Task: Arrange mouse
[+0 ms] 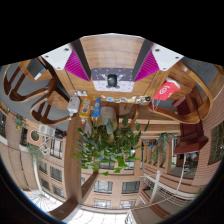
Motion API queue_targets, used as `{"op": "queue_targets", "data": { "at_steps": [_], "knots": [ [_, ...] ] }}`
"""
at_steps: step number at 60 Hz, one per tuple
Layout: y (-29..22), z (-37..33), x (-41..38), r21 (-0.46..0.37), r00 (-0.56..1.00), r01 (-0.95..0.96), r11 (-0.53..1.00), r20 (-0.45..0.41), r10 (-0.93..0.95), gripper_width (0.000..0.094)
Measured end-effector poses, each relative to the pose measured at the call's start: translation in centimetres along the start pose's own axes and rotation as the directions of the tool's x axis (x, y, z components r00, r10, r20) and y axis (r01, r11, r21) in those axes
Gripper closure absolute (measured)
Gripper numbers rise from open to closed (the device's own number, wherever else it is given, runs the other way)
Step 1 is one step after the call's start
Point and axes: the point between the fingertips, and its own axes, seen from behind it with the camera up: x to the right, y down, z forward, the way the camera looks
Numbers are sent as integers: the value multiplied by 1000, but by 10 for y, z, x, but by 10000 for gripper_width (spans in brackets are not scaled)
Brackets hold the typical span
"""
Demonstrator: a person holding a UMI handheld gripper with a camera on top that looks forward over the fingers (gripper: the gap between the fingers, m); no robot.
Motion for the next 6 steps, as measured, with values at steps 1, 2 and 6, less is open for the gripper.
{"op": "queue_targets", "data": {
  "at_steps": [1,2,6],
  "knots": [
    [1,-1,0,-2,1000,3,1000,0,-3,84],
    [2,-1,0,-4,1000,5,1000,-1,-5,84],
    [4,-2,1,-9,1000,5,1000,-5,-6,84]
  ]
}}
